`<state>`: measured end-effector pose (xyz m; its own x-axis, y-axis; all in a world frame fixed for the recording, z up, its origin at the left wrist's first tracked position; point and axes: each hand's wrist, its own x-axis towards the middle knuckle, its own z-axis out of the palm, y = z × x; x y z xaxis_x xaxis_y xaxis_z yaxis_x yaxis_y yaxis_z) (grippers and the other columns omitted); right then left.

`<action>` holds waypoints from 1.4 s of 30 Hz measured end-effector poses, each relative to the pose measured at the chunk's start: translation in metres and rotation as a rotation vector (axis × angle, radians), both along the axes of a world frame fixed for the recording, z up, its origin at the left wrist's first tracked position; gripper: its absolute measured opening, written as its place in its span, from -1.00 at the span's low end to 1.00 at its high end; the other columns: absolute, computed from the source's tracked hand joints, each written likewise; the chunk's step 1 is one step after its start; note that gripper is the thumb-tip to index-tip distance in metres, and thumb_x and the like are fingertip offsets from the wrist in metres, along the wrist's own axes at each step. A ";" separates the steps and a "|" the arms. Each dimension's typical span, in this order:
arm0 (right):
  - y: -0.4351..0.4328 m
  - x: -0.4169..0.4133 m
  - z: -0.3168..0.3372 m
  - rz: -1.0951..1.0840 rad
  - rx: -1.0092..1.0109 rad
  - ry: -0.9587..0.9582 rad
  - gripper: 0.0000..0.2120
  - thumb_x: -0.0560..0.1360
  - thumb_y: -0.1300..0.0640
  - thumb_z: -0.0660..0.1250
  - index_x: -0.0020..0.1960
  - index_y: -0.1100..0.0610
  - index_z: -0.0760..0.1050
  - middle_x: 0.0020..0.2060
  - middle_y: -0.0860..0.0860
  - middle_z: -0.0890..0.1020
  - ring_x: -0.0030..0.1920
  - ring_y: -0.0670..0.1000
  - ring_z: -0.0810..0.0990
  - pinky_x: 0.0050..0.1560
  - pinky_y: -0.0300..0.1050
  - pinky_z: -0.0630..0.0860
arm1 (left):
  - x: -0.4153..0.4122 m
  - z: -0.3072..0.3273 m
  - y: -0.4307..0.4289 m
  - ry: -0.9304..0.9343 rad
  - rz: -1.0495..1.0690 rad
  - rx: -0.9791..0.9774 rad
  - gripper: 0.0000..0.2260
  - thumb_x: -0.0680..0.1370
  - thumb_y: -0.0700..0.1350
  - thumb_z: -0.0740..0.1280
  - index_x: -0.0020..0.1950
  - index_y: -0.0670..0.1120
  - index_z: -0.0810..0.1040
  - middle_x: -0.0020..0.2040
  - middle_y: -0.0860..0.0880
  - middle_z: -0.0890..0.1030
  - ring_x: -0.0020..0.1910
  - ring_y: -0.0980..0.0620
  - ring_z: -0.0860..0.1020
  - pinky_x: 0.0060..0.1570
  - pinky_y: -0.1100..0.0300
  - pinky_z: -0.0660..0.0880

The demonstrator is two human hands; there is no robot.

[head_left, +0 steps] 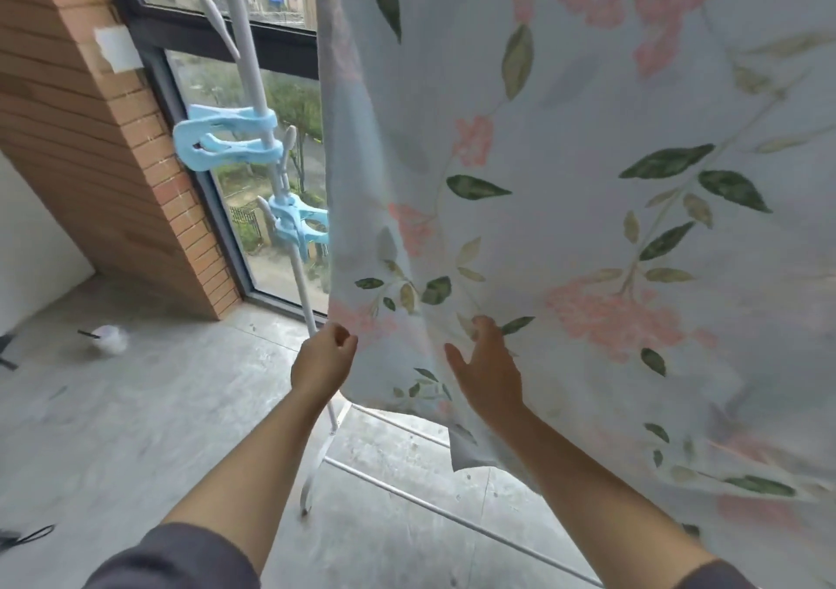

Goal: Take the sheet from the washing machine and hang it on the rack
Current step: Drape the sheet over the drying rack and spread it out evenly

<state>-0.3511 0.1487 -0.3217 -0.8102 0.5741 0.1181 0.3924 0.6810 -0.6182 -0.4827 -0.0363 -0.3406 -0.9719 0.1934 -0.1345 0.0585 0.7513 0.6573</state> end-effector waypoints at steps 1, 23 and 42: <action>0.003 -0.010 0.003 -0.030 0.026 0.035 -0.45 0.49 -0.09 0.31 0.38 0.08 0.23 0.25 0.01 0.42 0.20 0.04 0.49 0.07 -0.01 0.52 | -0.008 0.002 0.000 0.003 0.011 0.037 -0.77 0.54 0.01 0.25 0.13 -0.05 0.52 0.11 -0.03 0.61 0.06 -0.08 0.56 -0.02 0.10 0.47; 0.001 -0.136 0.048 -0.299 0.438 -0.122 -0.51 0.49 -0.34 0.12 0.06 0.08 0.45 -0.16 -0.01 0.64 -0.14 0.11 0.63 -0.12 -0.06 0.51 | -0.119 -0.013 0.019 0.074 -0.380 -0.131 -0.58 0.64 0.12 0.05 0.03 -0.17 0.54 0.01 -0.20 0.60 0.01 -0.24 0.54 -0.13 0.07 0.39; -0.031 -0.116 0.013 -0.080 0.297 -0.289 -0.74 0.59 -0.03 0.10 -0.06 0.09 0.49 -0.30 0.02 0.56 -0.22 0.13 0.59 -0.29 -0.14 0.36 | -0.088 -0.053 -0.005 -0.206 -0.433 0.138 -0.83 0.47 -0.12 0.30 0.05 -0.05 0.48 -0.10 -0.04 0.56 -0.05 -0.11 0.52 -0.10 0.07 0.48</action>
